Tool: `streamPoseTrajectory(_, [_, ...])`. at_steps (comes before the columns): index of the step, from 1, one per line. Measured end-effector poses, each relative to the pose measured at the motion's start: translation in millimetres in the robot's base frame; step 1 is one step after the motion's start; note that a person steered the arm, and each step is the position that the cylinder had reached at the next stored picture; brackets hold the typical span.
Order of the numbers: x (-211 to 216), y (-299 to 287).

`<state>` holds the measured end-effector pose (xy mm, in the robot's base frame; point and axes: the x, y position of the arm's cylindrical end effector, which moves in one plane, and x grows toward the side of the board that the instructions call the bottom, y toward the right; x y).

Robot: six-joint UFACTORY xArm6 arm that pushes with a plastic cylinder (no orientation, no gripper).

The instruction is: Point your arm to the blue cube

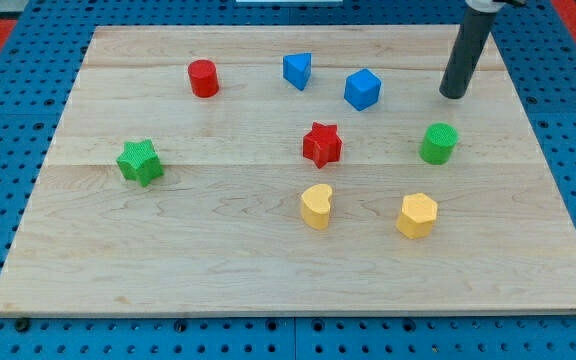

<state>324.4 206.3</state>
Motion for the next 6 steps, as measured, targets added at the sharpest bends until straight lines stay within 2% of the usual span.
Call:
streamPoseTrajectory(2, [12, -22])
streamPoseTrajectory(3, [38, -10])
streamPoseTrajectory(5, [42, -89])
streamPoseTrajectory(6, [101, -81])
